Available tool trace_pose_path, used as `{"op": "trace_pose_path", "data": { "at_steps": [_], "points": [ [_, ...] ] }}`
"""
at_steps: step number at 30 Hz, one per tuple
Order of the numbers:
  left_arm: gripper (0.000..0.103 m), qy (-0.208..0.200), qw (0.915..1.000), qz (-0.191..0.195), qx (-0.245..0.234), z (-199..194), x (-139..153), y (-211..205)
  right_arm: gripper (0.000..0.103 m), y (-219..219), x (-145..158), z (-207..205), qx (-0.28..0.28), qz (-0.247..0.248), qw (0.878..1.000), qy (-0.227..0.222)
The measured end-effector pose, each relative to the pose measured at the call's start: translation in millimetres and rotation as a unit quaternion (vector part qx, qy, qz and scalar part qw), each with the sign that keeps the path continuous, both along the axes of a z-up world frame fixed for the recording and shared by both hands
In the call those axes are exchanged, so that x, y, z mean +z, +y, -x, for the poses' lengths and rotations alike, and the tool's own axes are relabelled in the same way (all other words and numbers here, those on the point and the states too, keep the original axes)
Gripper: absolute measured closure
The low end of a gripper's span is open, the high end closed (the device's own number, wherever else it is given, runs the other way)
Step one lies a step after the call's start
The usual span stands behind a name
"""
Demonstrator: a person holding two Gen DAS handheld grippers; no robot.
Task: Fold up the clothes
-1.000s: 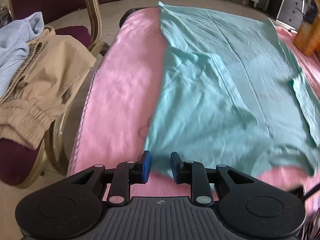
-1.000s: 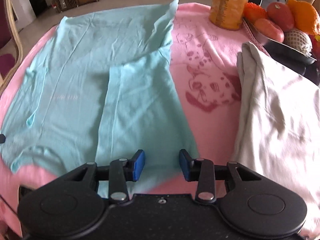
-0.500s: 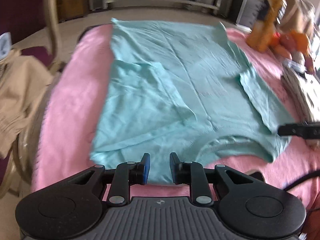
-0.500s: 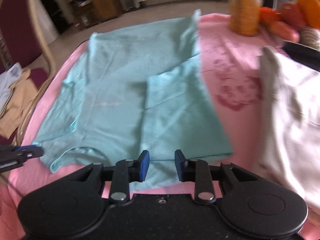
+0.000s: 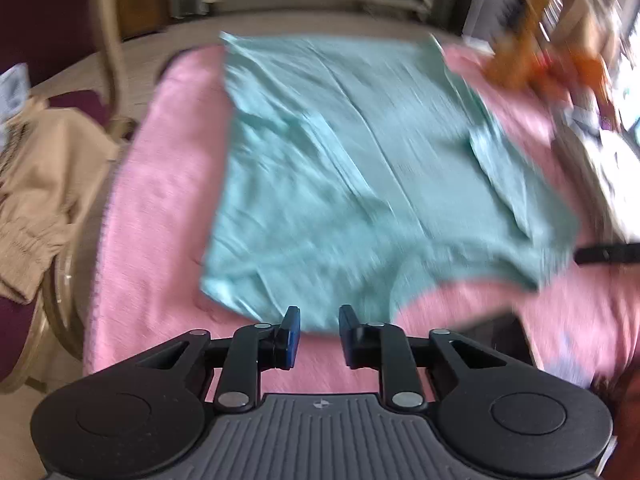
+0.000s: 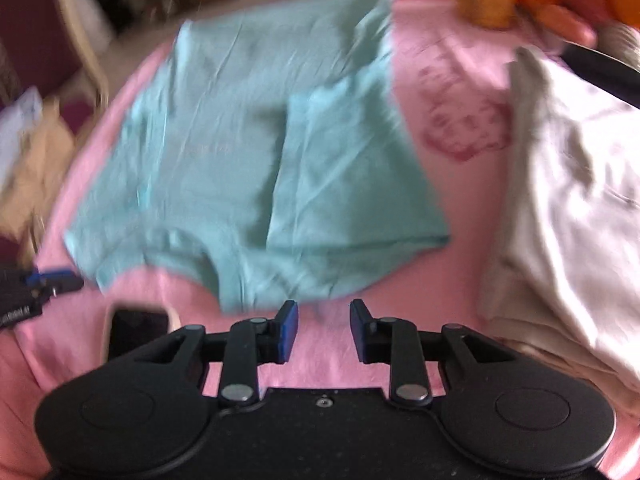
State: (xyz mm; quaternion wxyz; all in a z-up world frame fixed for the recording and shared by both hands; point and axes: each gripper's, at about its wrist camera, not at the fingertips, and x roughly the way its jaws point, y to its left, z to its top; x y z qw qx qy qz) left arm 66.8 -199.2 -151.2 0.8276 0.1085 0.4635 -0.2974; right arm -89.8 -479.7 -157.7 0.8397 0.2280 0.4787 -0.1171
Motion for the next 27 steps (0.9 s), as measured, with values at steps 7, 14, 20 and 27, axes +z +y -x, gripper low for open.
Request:
{"op": "trace_pose_path", "data": {
  "at_steps": [7,14,20,27],
  "points": [
    [0.084,-0.01,0.997,-0.039,0.065,-24,-16,-7,0.077,-17,-3,-10,-0.071,0.035,0.997,-0.007],
    [0.083,-0.032,0.9947,-0.091,0.035,-14,-25,-16,0.077,-9,-15,-19,-0.05,0.075,0.995,0.036],
    [0.083,0.0,0.9931,-0.112,0.036,-5,-21,-4,0.077,-5,-14,-4,-0.043,0.075,0.995,0.059],
    [0.082,-0.061,0.9934,-0.067,0.071,-9,34,13,0.075,-16,36,14,-0.065,0.044,0.996,-0.05]
  ]
}}
